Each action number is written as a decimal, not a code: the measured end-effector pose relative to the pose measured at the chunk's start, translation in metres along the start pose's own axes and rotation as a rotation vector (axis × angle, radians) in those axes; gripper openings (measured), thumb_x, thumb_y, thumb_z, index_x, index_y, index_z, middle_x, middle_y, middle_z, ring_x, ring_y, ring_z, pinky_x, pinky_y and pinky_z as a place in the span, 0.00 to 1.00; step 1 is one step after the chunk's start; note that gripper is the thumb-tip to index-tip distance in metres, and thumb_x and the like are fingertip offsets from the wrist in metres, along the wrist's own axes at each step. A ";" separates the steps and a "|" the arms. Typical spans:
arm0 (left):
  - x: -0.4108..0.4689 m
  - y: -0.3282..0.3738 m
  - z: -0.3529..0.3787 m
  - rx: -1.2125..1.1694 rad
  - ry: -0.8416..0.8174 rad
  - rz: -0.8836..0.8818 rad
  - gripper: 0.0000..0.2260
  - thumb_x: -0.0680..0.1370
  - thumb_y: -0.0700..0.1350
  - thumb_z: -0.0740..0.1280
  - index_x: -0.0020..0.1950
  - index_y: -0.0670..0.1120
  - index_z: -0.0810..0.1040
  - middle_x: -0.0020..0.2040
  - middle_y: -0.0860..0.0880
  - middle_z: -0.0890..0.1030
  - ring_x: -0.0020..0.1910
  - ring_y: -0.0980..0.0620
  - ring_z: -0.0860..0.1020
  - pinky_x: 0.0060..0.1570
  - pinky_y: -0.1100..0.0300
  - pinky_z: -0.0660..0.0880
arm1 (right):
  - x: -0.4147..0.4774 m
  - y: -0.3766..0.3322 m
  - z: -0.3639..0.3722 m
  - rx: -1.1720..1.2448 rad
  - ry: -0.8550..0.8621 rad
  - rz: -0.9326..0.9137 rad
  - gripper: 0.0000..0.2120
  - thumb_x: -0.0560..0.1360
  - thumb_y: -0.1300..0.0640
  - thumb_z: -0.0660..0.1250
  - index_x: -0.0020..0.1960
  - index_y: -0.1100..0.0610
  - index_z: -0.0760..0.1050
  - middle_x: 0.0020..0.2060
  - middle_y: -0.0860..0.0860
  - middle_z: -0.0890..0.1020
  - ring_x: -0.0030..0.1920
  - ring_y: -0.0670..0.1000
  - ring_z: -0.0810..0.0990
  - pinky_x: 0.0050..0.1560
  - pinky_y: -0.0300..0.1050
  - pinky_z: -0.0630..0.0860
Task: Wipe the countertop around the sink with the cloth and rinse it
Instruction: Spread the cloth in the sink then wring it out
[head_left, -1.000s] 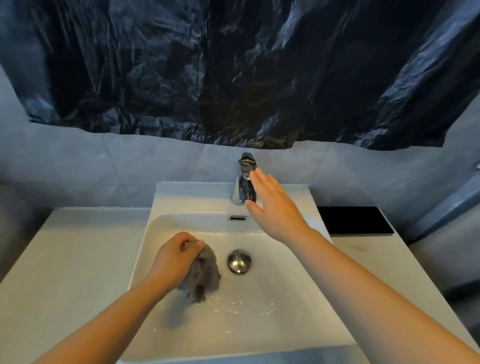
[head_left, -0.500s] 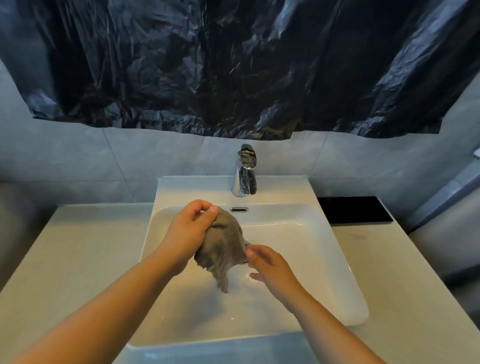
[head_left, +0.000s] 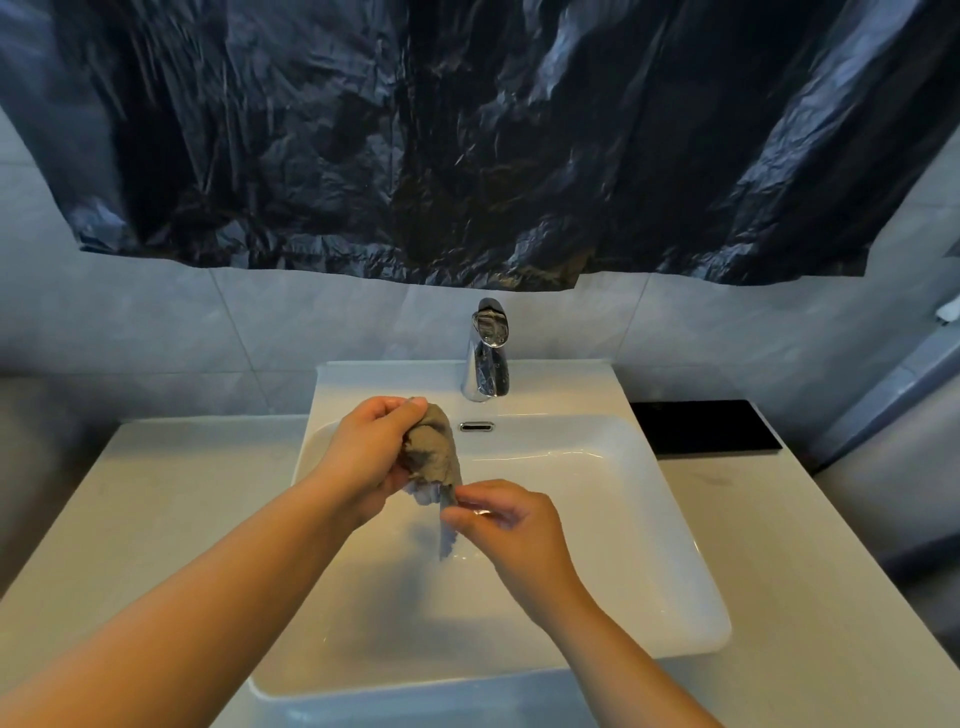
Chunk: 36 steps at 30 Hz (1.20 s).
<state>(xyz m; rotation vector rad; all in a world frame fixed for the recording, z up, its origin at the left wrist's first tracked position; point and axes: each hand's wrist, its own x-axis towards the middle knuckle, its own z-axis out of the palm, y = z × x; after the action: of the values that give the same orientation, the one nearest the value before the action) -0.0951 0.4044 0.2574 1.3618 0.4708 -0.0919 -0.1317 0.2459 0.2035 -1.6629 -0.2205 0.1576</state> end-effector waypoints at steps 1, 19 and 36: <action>0.001 -0.001 -0.002 -0.001 -0.008 -0.004 0.10 0.79 0.47 0.65 0.55 0.42 0.75 0.47 0.41 0.79 0.44 0.47 0.78 0.36 0.57 0.76 | 0.001 -0.002 0.000 0.004 0.012 -0.018 0.06 0.72 0.61 0.71 0.44 0.54 0.85 0.41 0.50 0.85 0.45 0.49 0.82 0.47 0.43 0.80; -0.020 -0.057 -0.018 0.991 -0.191 0.440 0.17 0.78 0.51 0.66 0.66 0.57 0.71 0.59 0.63 0.71 0.56 0.63 0.72 0.56 0.68 0.70 | 0.022 -0.026 -0.029 -0.450 -0.099 -0.016 0.12 0.81 0.55 0.56 0.43 0.51 0.76 0.37 0.45 0.77 0.44 0.45 0.76 0.45 0.35 0.73; -0.012 -0.015 0.005 0.894 -0.376 0.435 0.03 0.74 0.45 0.68 0.40 0.50 0.79 0.35 0.54 0.77 0.33 0.59 0.72 0.36 0.66 0.72 | 0.029 -0.039 -0.078 -0.773 -0.303 0.057 0.03 0.76 0.53 0.67 0.45 0.51 0.80 0.42 0.47 0.79 0.44 0.47 0.77 0.43 0.39 0.72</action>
<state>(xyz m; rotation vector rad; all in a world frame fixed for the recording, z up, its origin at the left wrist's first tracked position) -0.1098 0.3939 0.2484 2.2327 -0.2395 -0.2106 -0.0871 0.1808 0.2512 -2.4123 -0.5086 0.4059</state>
